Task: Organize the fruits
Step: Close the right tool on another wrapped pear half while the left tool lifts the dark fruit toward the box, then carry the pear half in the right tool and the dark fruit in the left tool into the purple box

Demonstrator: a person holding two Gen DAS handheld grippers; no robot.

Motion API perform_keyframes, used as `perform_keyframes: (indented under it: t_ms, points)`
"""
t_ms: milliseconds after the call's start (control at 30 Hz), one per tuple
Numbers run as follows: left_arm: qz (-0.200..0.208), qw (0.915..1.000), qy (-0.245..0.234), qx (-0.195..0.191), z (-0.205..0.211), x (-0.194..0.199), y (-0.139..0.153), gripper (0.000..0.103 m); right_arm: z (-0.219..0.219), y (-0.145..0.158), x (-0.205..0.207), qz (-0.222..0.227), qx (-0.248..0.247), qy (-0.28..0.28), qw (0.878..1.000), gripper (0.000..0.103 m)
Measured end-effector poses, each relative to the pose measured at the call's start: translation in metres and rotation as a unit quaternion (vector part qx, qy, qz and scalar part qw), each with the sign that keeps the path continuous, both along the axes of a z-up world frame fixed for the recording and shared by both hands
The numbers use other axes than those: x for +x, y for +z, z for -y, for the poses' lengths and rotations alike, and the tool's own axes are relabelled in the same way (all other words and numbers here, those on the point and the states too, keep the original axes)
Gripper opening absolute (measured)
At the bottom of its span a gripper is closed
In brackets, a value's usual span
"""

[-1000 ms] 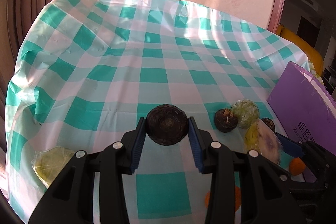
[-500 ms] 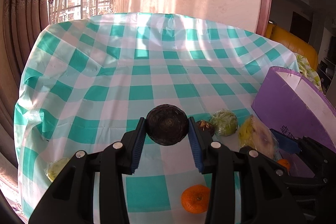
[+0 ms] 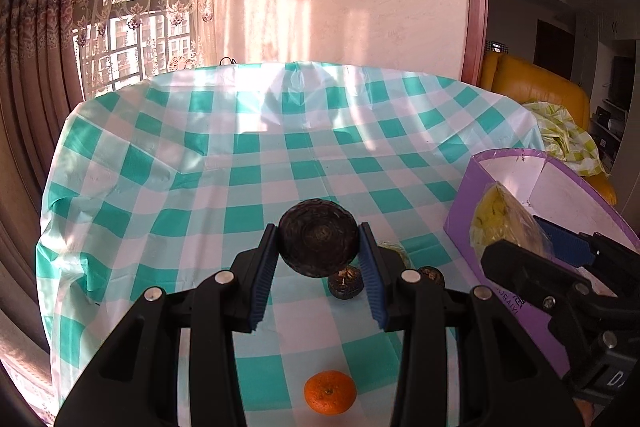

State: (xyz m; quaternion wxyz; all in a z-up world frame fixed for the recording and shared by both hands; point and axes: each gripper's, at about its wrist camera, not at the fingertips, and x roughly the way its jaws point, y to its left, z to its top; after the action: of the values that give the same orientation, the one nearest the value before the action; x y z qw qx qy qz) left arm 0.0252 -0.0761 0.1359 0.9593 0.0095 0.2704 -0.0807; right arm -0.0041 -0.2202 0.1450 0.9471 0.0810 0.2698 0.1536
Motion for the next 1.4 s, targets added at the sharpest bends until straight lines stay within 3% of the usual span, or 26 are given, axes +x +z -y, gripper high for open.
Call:
perform_keyframes:
  t_ms: [400,733,1133,1400]
  points:
    - [0.016,0.9985,-0.048,0.020,0.054,0.004,0.016,0.040,0.059,0.029,-0.004,0.019,0.009,-0.042,0.999,0.064]
    - [0.026,0.9934,-0.102,0.046,0.115,0.012,0.021,0.040,0.119,0.040,0.010,0.015,-0.015,-0.089,0.996,0.064]
    - [0.019,0.9800,-0.175,0.094,0.194,0.025,0.012,0.040,0.194,0.030,0.049,-0.022,-0.055,-0.150,0.987,0.064]
    - [-0.020,0.9694,-0.215,0.117,0.232,0.042,-0.008,0.040,0.214,0.016,0.079,-0.060,-0.097,-0.153,0.982,0.064]
